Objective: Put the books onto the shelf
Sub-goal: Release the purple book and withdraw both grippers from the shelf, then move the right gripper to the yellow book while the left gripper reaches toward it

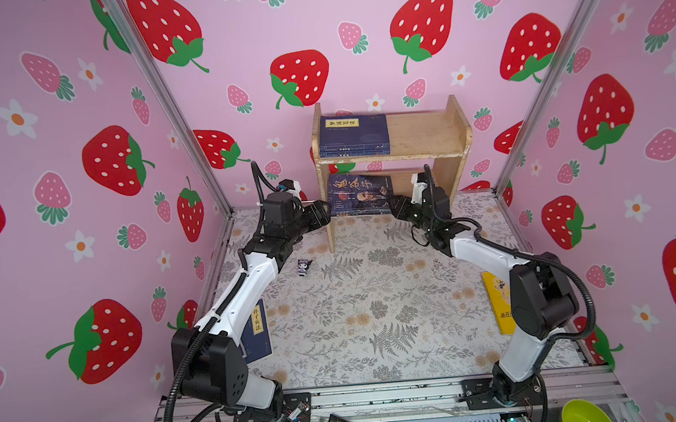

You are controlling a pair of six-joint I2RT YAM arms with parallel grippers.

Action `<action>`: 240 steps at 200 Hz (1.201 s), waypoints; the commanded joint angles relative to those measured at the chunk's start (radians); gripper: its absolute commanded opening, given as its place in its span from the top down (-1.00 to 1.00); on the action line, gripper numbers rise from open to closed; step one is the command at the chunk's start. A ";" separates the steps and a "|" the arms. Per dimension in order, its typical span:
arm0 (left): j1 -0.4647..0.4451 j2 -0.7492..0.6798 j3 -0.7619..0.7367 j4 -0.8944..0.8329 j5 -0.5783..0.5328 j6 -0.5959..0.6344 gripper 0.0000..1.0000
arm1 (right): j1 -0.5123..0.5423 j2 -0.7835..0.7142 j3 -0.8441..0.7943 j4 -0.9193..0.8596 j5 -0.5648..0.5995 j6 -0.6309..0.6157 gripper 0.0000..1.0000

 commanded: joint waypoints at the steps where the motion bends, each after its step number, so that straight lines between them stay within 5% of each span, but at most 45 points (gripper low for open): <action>1: 0.003 -0.028 -0.039 0.058 0.028 0.039 -0.60 | 0.019 -0.011 0.017 -0.073 -0.026 -0.030 0.21; 36: 0.003 -0.120 -0.116 0.095 0.008 0.003 -0.63 | 0.010 -0.082 0.022 -0.093 -0.025 -0.091 -0.27; 70: 0.001 -0.246 -0.198 0.033 -0.013 -0.017 -0.82 | -0.008 -0.226 -0.036 -0.137 0.027 -0.140 -0.49; 76: 0.001 -0.270 -0.213 0.017 -0.033 -0.022 -0.99 | -0.010 -0.257 -0.059 -0.144 0.036 -0.146 -0.51; 95: 0.002 -0.332 -0.239 -0.085 -0.117 -0.034 -0.99 | -0.015 -0.357 -0.133 -0.177 0.053 -0.171 -0.61; 147: 0.003 -0.462 -0.327 -0.280 -0.315 -0.139 -0.99 | -0.073 -0.719 -0.387 -0.466 0.422 -0.218 -0.99; 184: 0.003 -0.461 -0.413 -0.200 -0.167 -0.193 -0.99 | -0.312 -0.795 -0.533 -0.644 0.531 -0.165 -0.99; 208: -0.012 -0.428 -0.462 -0.076 0.020 -0.193 -0.99 | -0.590 -0.752 -0.601 -0.623 0.355 -0.151 -0.99; 240: -0.133 -0.352 -0.411 -0.110 0.068 -0.068 -0.99 | -0.791 -0.604 -0.613 -0.584 0.343 -0.193 -0.99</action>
